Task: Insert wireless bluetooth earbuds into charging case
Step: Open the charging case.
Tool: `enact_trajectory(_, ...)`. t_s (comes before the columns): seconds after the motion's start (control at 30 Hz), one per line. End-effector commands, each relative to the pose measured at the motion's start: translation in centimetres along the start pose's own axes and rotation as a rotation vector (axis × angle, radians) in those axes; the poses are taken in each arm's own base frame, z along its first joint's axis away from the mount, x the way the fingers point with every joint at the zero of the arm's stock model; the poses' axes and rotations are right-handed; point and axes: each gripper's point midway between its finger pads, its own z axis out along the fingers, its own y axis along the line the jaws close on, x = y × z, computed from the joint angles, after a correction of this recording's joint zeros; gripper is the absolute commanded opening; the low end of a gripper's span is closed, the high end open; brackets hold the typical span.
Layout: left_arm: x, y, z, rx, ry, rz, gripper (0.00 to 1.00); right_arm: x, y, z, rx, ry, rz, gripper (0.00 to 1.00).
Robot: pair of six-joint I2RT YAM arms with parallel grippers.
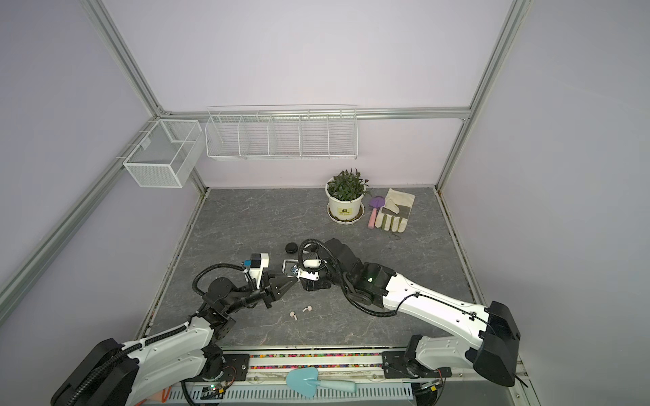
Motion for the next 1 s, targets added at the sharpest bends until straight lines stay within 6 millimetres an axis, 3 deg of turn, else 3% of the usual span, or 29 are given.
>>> enact_trajectory(0.0, -0.3, -1.2, 0.1, 0.060, -0.001, 0.022, 0.00, -0.5, -2.5, -0.6, 0.102, -0.010, -0.005, 0.79)
enact_trajectory(0.8, -0.1, -1.3, 0.0, 0.064, 0.000, 0.022, 0.00, -0.2, -3.8, 0.1, 0.128, 0.021, 0.001, 0.82)
enact_trajectory(0.97, -0.2, -1.1, -0.1, 0.052, -0.004, 0.029, 0.00, -0.9, -3.8, -1.3, 0.103, 0.000, 0.038, 0.83)
